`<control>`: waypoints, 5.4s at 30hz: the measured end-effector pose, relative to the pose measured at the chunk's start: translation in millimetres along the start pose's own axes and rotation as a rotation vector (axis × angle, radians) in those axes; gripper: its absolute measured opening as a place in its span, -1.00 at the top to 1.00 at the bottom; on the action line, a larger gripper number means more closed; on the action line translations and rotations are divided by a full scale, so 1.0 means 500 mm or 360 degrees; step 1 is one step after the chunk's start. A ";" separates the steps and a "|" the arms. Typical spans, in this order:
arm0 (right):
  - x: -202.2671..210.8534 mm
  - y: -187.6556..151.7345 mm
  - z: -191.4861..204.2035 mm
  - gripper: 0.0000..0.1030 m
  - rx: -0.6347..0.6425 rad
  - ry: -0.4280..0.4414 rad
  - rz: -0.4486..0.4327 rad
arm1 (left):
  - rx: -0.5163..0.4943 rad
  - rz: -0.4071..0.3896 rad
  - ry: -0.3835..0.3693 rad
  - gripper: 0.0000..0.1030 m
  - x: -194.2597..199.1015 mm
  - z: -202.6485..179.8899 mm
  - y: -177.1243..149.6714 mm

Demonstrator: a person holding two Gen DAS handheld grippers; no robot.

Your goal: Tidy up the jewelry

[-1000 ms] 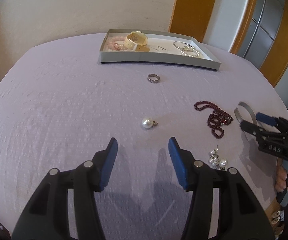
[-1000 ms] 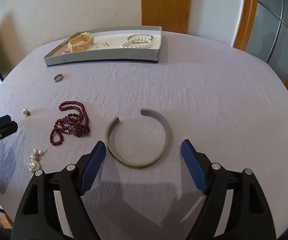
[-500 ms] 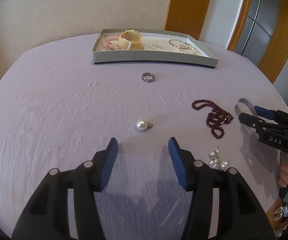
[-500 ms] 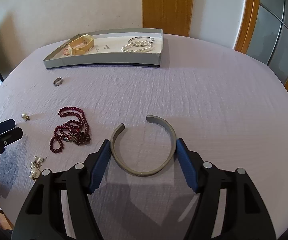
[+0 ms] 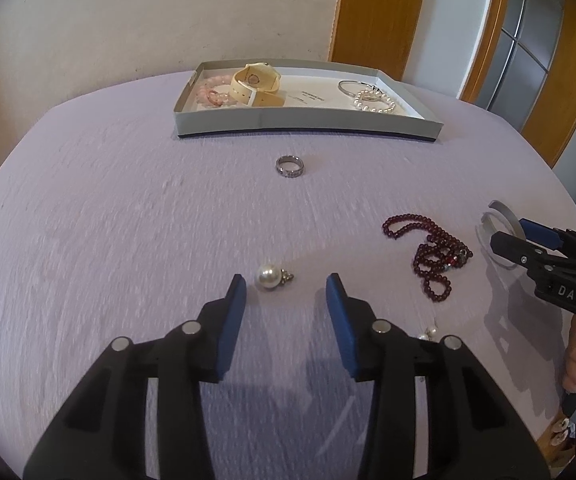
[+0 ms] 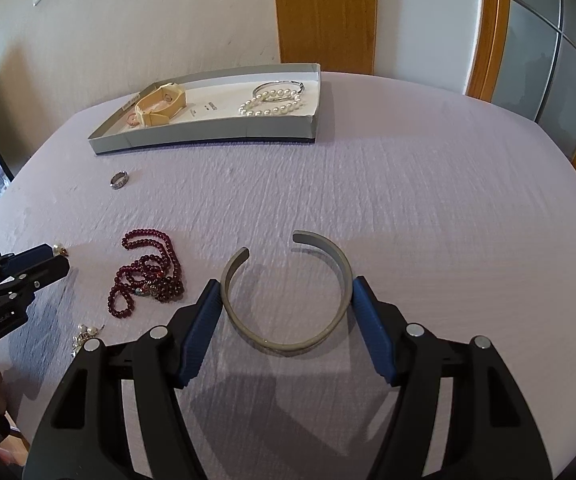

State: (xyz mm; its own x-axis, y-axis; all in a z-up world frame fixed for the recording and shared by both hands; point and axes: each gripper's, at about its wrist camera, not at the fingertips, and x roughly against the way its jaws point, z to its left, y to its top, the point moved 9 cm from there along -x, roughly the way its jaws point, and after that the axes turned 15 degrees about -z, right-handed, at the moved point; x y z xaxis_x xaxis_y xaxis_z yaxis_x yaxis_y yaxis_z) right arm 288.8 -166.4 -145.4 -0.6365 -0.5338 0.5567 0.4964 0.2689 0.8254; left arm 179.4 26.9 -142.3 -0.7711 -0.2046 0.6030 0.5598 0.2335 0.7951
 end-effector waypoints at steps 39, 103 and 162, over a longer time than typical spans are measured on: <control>0.013 0.018 0.013 -0.31 -0.0069 0.0024 -0.0030 | -0.0034 -0.0140 0.0048 0.62 0.035 0.018 0.060; -0.330 0.303 0.018 -0.59 -0.0214 0.0123 -0.0191 | 0.0029 -0.0080 -0.0019 0.59 -0.319 0.077 0.358; 0.004 0.008 0.138 -0.41 0.0118 0.0180 -0.0022 | 0.0146 -0.0164 0.0071 0.12 0.070 0.126 0.083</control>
State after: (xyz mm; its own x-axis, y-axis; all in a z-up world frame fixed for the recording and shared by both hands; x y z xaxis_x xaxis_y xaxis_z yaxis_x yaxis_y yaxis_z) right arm 248.6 -111.0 -134.7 -0.5704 -0.6236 0.5346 0.4405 0.3171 0.8399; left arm 156.3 89.2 -92.3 -0.8077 -0.2734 0.5223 0.4467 0.2944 0.8449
